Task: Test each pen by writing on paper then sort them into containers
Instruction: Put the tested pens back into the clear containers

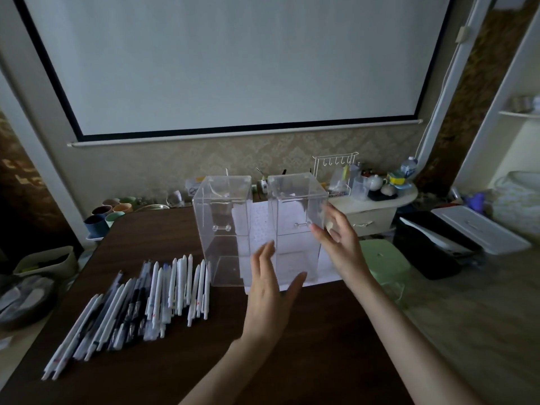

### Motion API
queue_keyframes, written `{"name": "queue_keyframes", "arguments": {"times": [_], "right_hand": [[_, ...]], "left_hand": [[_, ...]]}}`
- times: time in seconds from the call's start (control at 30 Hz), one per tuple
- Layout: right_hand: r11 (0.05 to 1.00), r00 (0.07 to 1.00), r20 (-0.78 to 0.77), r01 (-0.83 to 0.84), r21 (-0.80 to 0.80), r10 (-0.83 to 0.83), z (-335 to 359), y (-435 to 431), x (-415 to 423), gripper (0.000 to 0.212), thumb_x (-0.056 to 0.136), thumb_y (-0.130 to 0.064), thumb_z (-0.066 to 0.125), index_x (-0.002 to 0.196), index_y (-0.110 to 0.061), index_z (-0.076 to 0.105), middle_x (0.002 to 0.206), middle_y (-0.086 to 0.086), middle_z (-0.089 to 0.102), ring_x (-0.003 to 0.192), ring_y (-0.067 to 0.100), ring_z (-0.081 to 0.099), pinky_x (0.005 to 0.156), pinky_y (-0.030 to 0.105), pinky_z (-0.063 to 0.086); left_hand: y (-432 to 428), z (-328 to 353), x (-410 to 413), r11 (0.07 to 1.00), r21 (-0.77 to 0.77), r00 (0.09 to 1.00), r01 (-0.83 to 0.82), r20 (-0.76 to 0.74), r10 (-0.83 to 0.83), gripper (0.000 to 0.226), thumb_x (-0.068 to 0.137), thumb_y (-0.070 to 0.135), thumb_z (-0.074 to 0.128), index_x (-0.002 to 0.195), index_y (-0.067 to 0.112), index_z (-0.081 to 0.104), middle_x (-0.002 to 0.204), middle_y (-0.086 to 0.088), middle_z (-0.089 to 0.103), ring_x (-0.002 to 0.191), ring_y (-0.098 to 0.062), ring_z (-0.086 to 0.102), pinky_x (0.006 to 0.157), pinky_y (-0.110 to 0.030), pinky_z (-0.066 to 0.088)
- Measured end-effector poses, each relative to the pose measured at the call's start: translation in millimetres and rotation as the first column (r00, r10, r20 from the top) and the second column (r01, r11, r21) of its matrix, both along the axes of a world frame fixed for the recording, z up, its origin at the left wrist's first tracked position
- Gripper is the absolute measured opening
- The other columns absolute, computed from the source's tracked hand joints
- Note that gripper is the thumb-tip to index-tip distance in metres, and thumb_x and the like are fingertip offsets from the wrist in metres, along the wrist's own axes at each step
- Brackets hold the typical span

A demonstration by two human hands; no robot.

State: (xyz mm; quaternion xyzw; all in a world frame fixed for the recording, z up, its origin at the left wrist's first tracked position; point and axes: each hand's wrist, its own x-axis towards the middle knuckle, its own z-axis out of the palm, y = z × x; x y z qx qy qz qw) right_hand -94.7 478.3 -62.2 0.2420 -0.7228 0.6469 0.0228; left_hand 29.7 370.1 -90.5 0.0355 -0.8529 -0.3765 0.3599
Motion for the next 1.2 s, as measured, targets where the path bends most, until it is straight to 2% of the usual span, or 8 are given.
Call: {"name": "queue_keyframes", "arguments": {"times": [0.17,0.3,0.5,0.67,0.87,1.03,1.13,1.2], "right_hand": [[0.999,1.0,0.003,-0.004,0.045,0.003,-2.8,-2.0,4.4,0.061,0.085,-0.033,0.065,0.139,-0.024,0.039,0.139,-0.013,0.041,0.129,0.001,0.035,0.103,0.02,0.033],[0.999,1.0,-0.017,0.002,0.049,-0.002,-2.6,-4.9,7.1,0.064,0.086,-0.03,0.065,0.143,-0.019,0.037,0.145,-0.009,0.039,0.13,-0.002,0.035,0.109,0.023,0.031],[0.972,1.0,-0.004,-0.015,-0.233,0.015,49.3,-11.3,-0.8,0.048,0.084,-0.03,0.064,0.129,-0.024,0.052,0.129,-0.015,0.054,0.117,-0.008,0.049,0.085,0.002,0.04],[0.996,0.993,-0.116,0.007,-0.085,-0.017,81.4,-36.1,-35.6,0.062,0.084,-0.043,0.062,0.139,-0.027,0.04,0.14,-0.006,0.044,0.128,0.001,0.038,0.094,0.008,0.027],[0.994,0.994,-0.11,0.0,0.11,0.012,71.7,-53.4,-48.2,0.063,0.094,-0.035,0.054,0.147,-0.015,0.028,0.156,-0.002,0.02,0.143,0.011,0.019,0.114,0.027,0.018],[0.989,0.991,-0.129,0.047,0.142,-0.029,67.5,-38.9,-35.0,0.064,0.091,-0.04,0.056,0.146,-0.022,0.028,0.153,-0.003,0.025,0.14,0.011,0.024,0.115,0.04,0.024],[0.99,0.946,-0.305,0.131,0.045,-0.111,57.9,-26.4,-8.8,0.05,0.089,-0.032,0.055,0.135,-0.018,0.042,0.139,-0.005,0.04,0.131,0.005,0.035,0.11,0.024,0.029],[0.994,0.927,-0.363,0.107,0.011,-0.096,47.2,-26.0,13.9,0.037,0.088,-0.025,0.054,0.124,-0.018,0.049,0.125,-0.006,0.05,0.119,0.003,0.046,0.103,0.017,0.033]], "left_hand": [[-8.9,11.6,-47.9,0.95,0.313,0.982,-0.005,0.182,-0.054,0.108,0.076,0.028,0.075,0.148,0.012,-0.003,0.154,-0.01,0.005,0.142,-0.02,0.01,0.107,-0.021,0.014],[-17.6,5.6,-65.3,0.926,0.376,0.97,0.032,0.211,-0.119,0.104,0.076,0.027,0.076,0.149,0.02,0.003,0.154,-0.008,0.02,0.14,-0.02,0.021,0.109,-0.031,0.024],[-16.2,-0.9,-69.9,0.913,0.407,0.978,0.02,0.18,-0.102,0.099,0.077,0.023,0.075,0.149,0.026,0.007,0.153,0.003,0.023,0.137,-0.008,0.019,0.096,-0.008,0.015],[-21.5,-2.2,-70.2,0.915,0.401,0.975,0.027,0.192,-0.113,0.099,0.077,0.025,0.074,0.149,0.028,0.006,0.153,0.005,0.022,0.139,-0.012,0.02,0.105,-0.022,0.021],[-20.9,-1.5,-70.8,0.921,0.387,0.972,0.056,0.192,-0.139,0.098,0.081,0.027,0.072,0.149,0.027,0.0,0.155,0.008,0.013,0.139,-0.008,0.013,0.102,-0.015,0.015],[-21.8,3.6,-54.4,0.959,0.27,0.931,0.087,0.319,-0.174,0.102,0.085,0.038,0.064,0.146,0.018,-0.015,0.157,0.0,-0.006,0.143,-0.014,0.003,0.107,-0.019,0.012],[-29.2,1.8,-5.6,0.998,-0.056,0.953,0.034,0.303,-0.015,0.081,0.084,0.051,0.055,0.148,0.017,0.017,0.152,0.005,0.02,0.133,-0.006,0.029,0.104,-0.029,0.035],[-46.3,0.6,27.7,0.99,-0.138,0.981,-0.032,0.183,0.057,0.054,0.082,0.054,0.05,0.123,0.02,0.05,0.122,0.006,0.055,0.096,0.0,0.058,0.077,-0.02,0.053]]}}
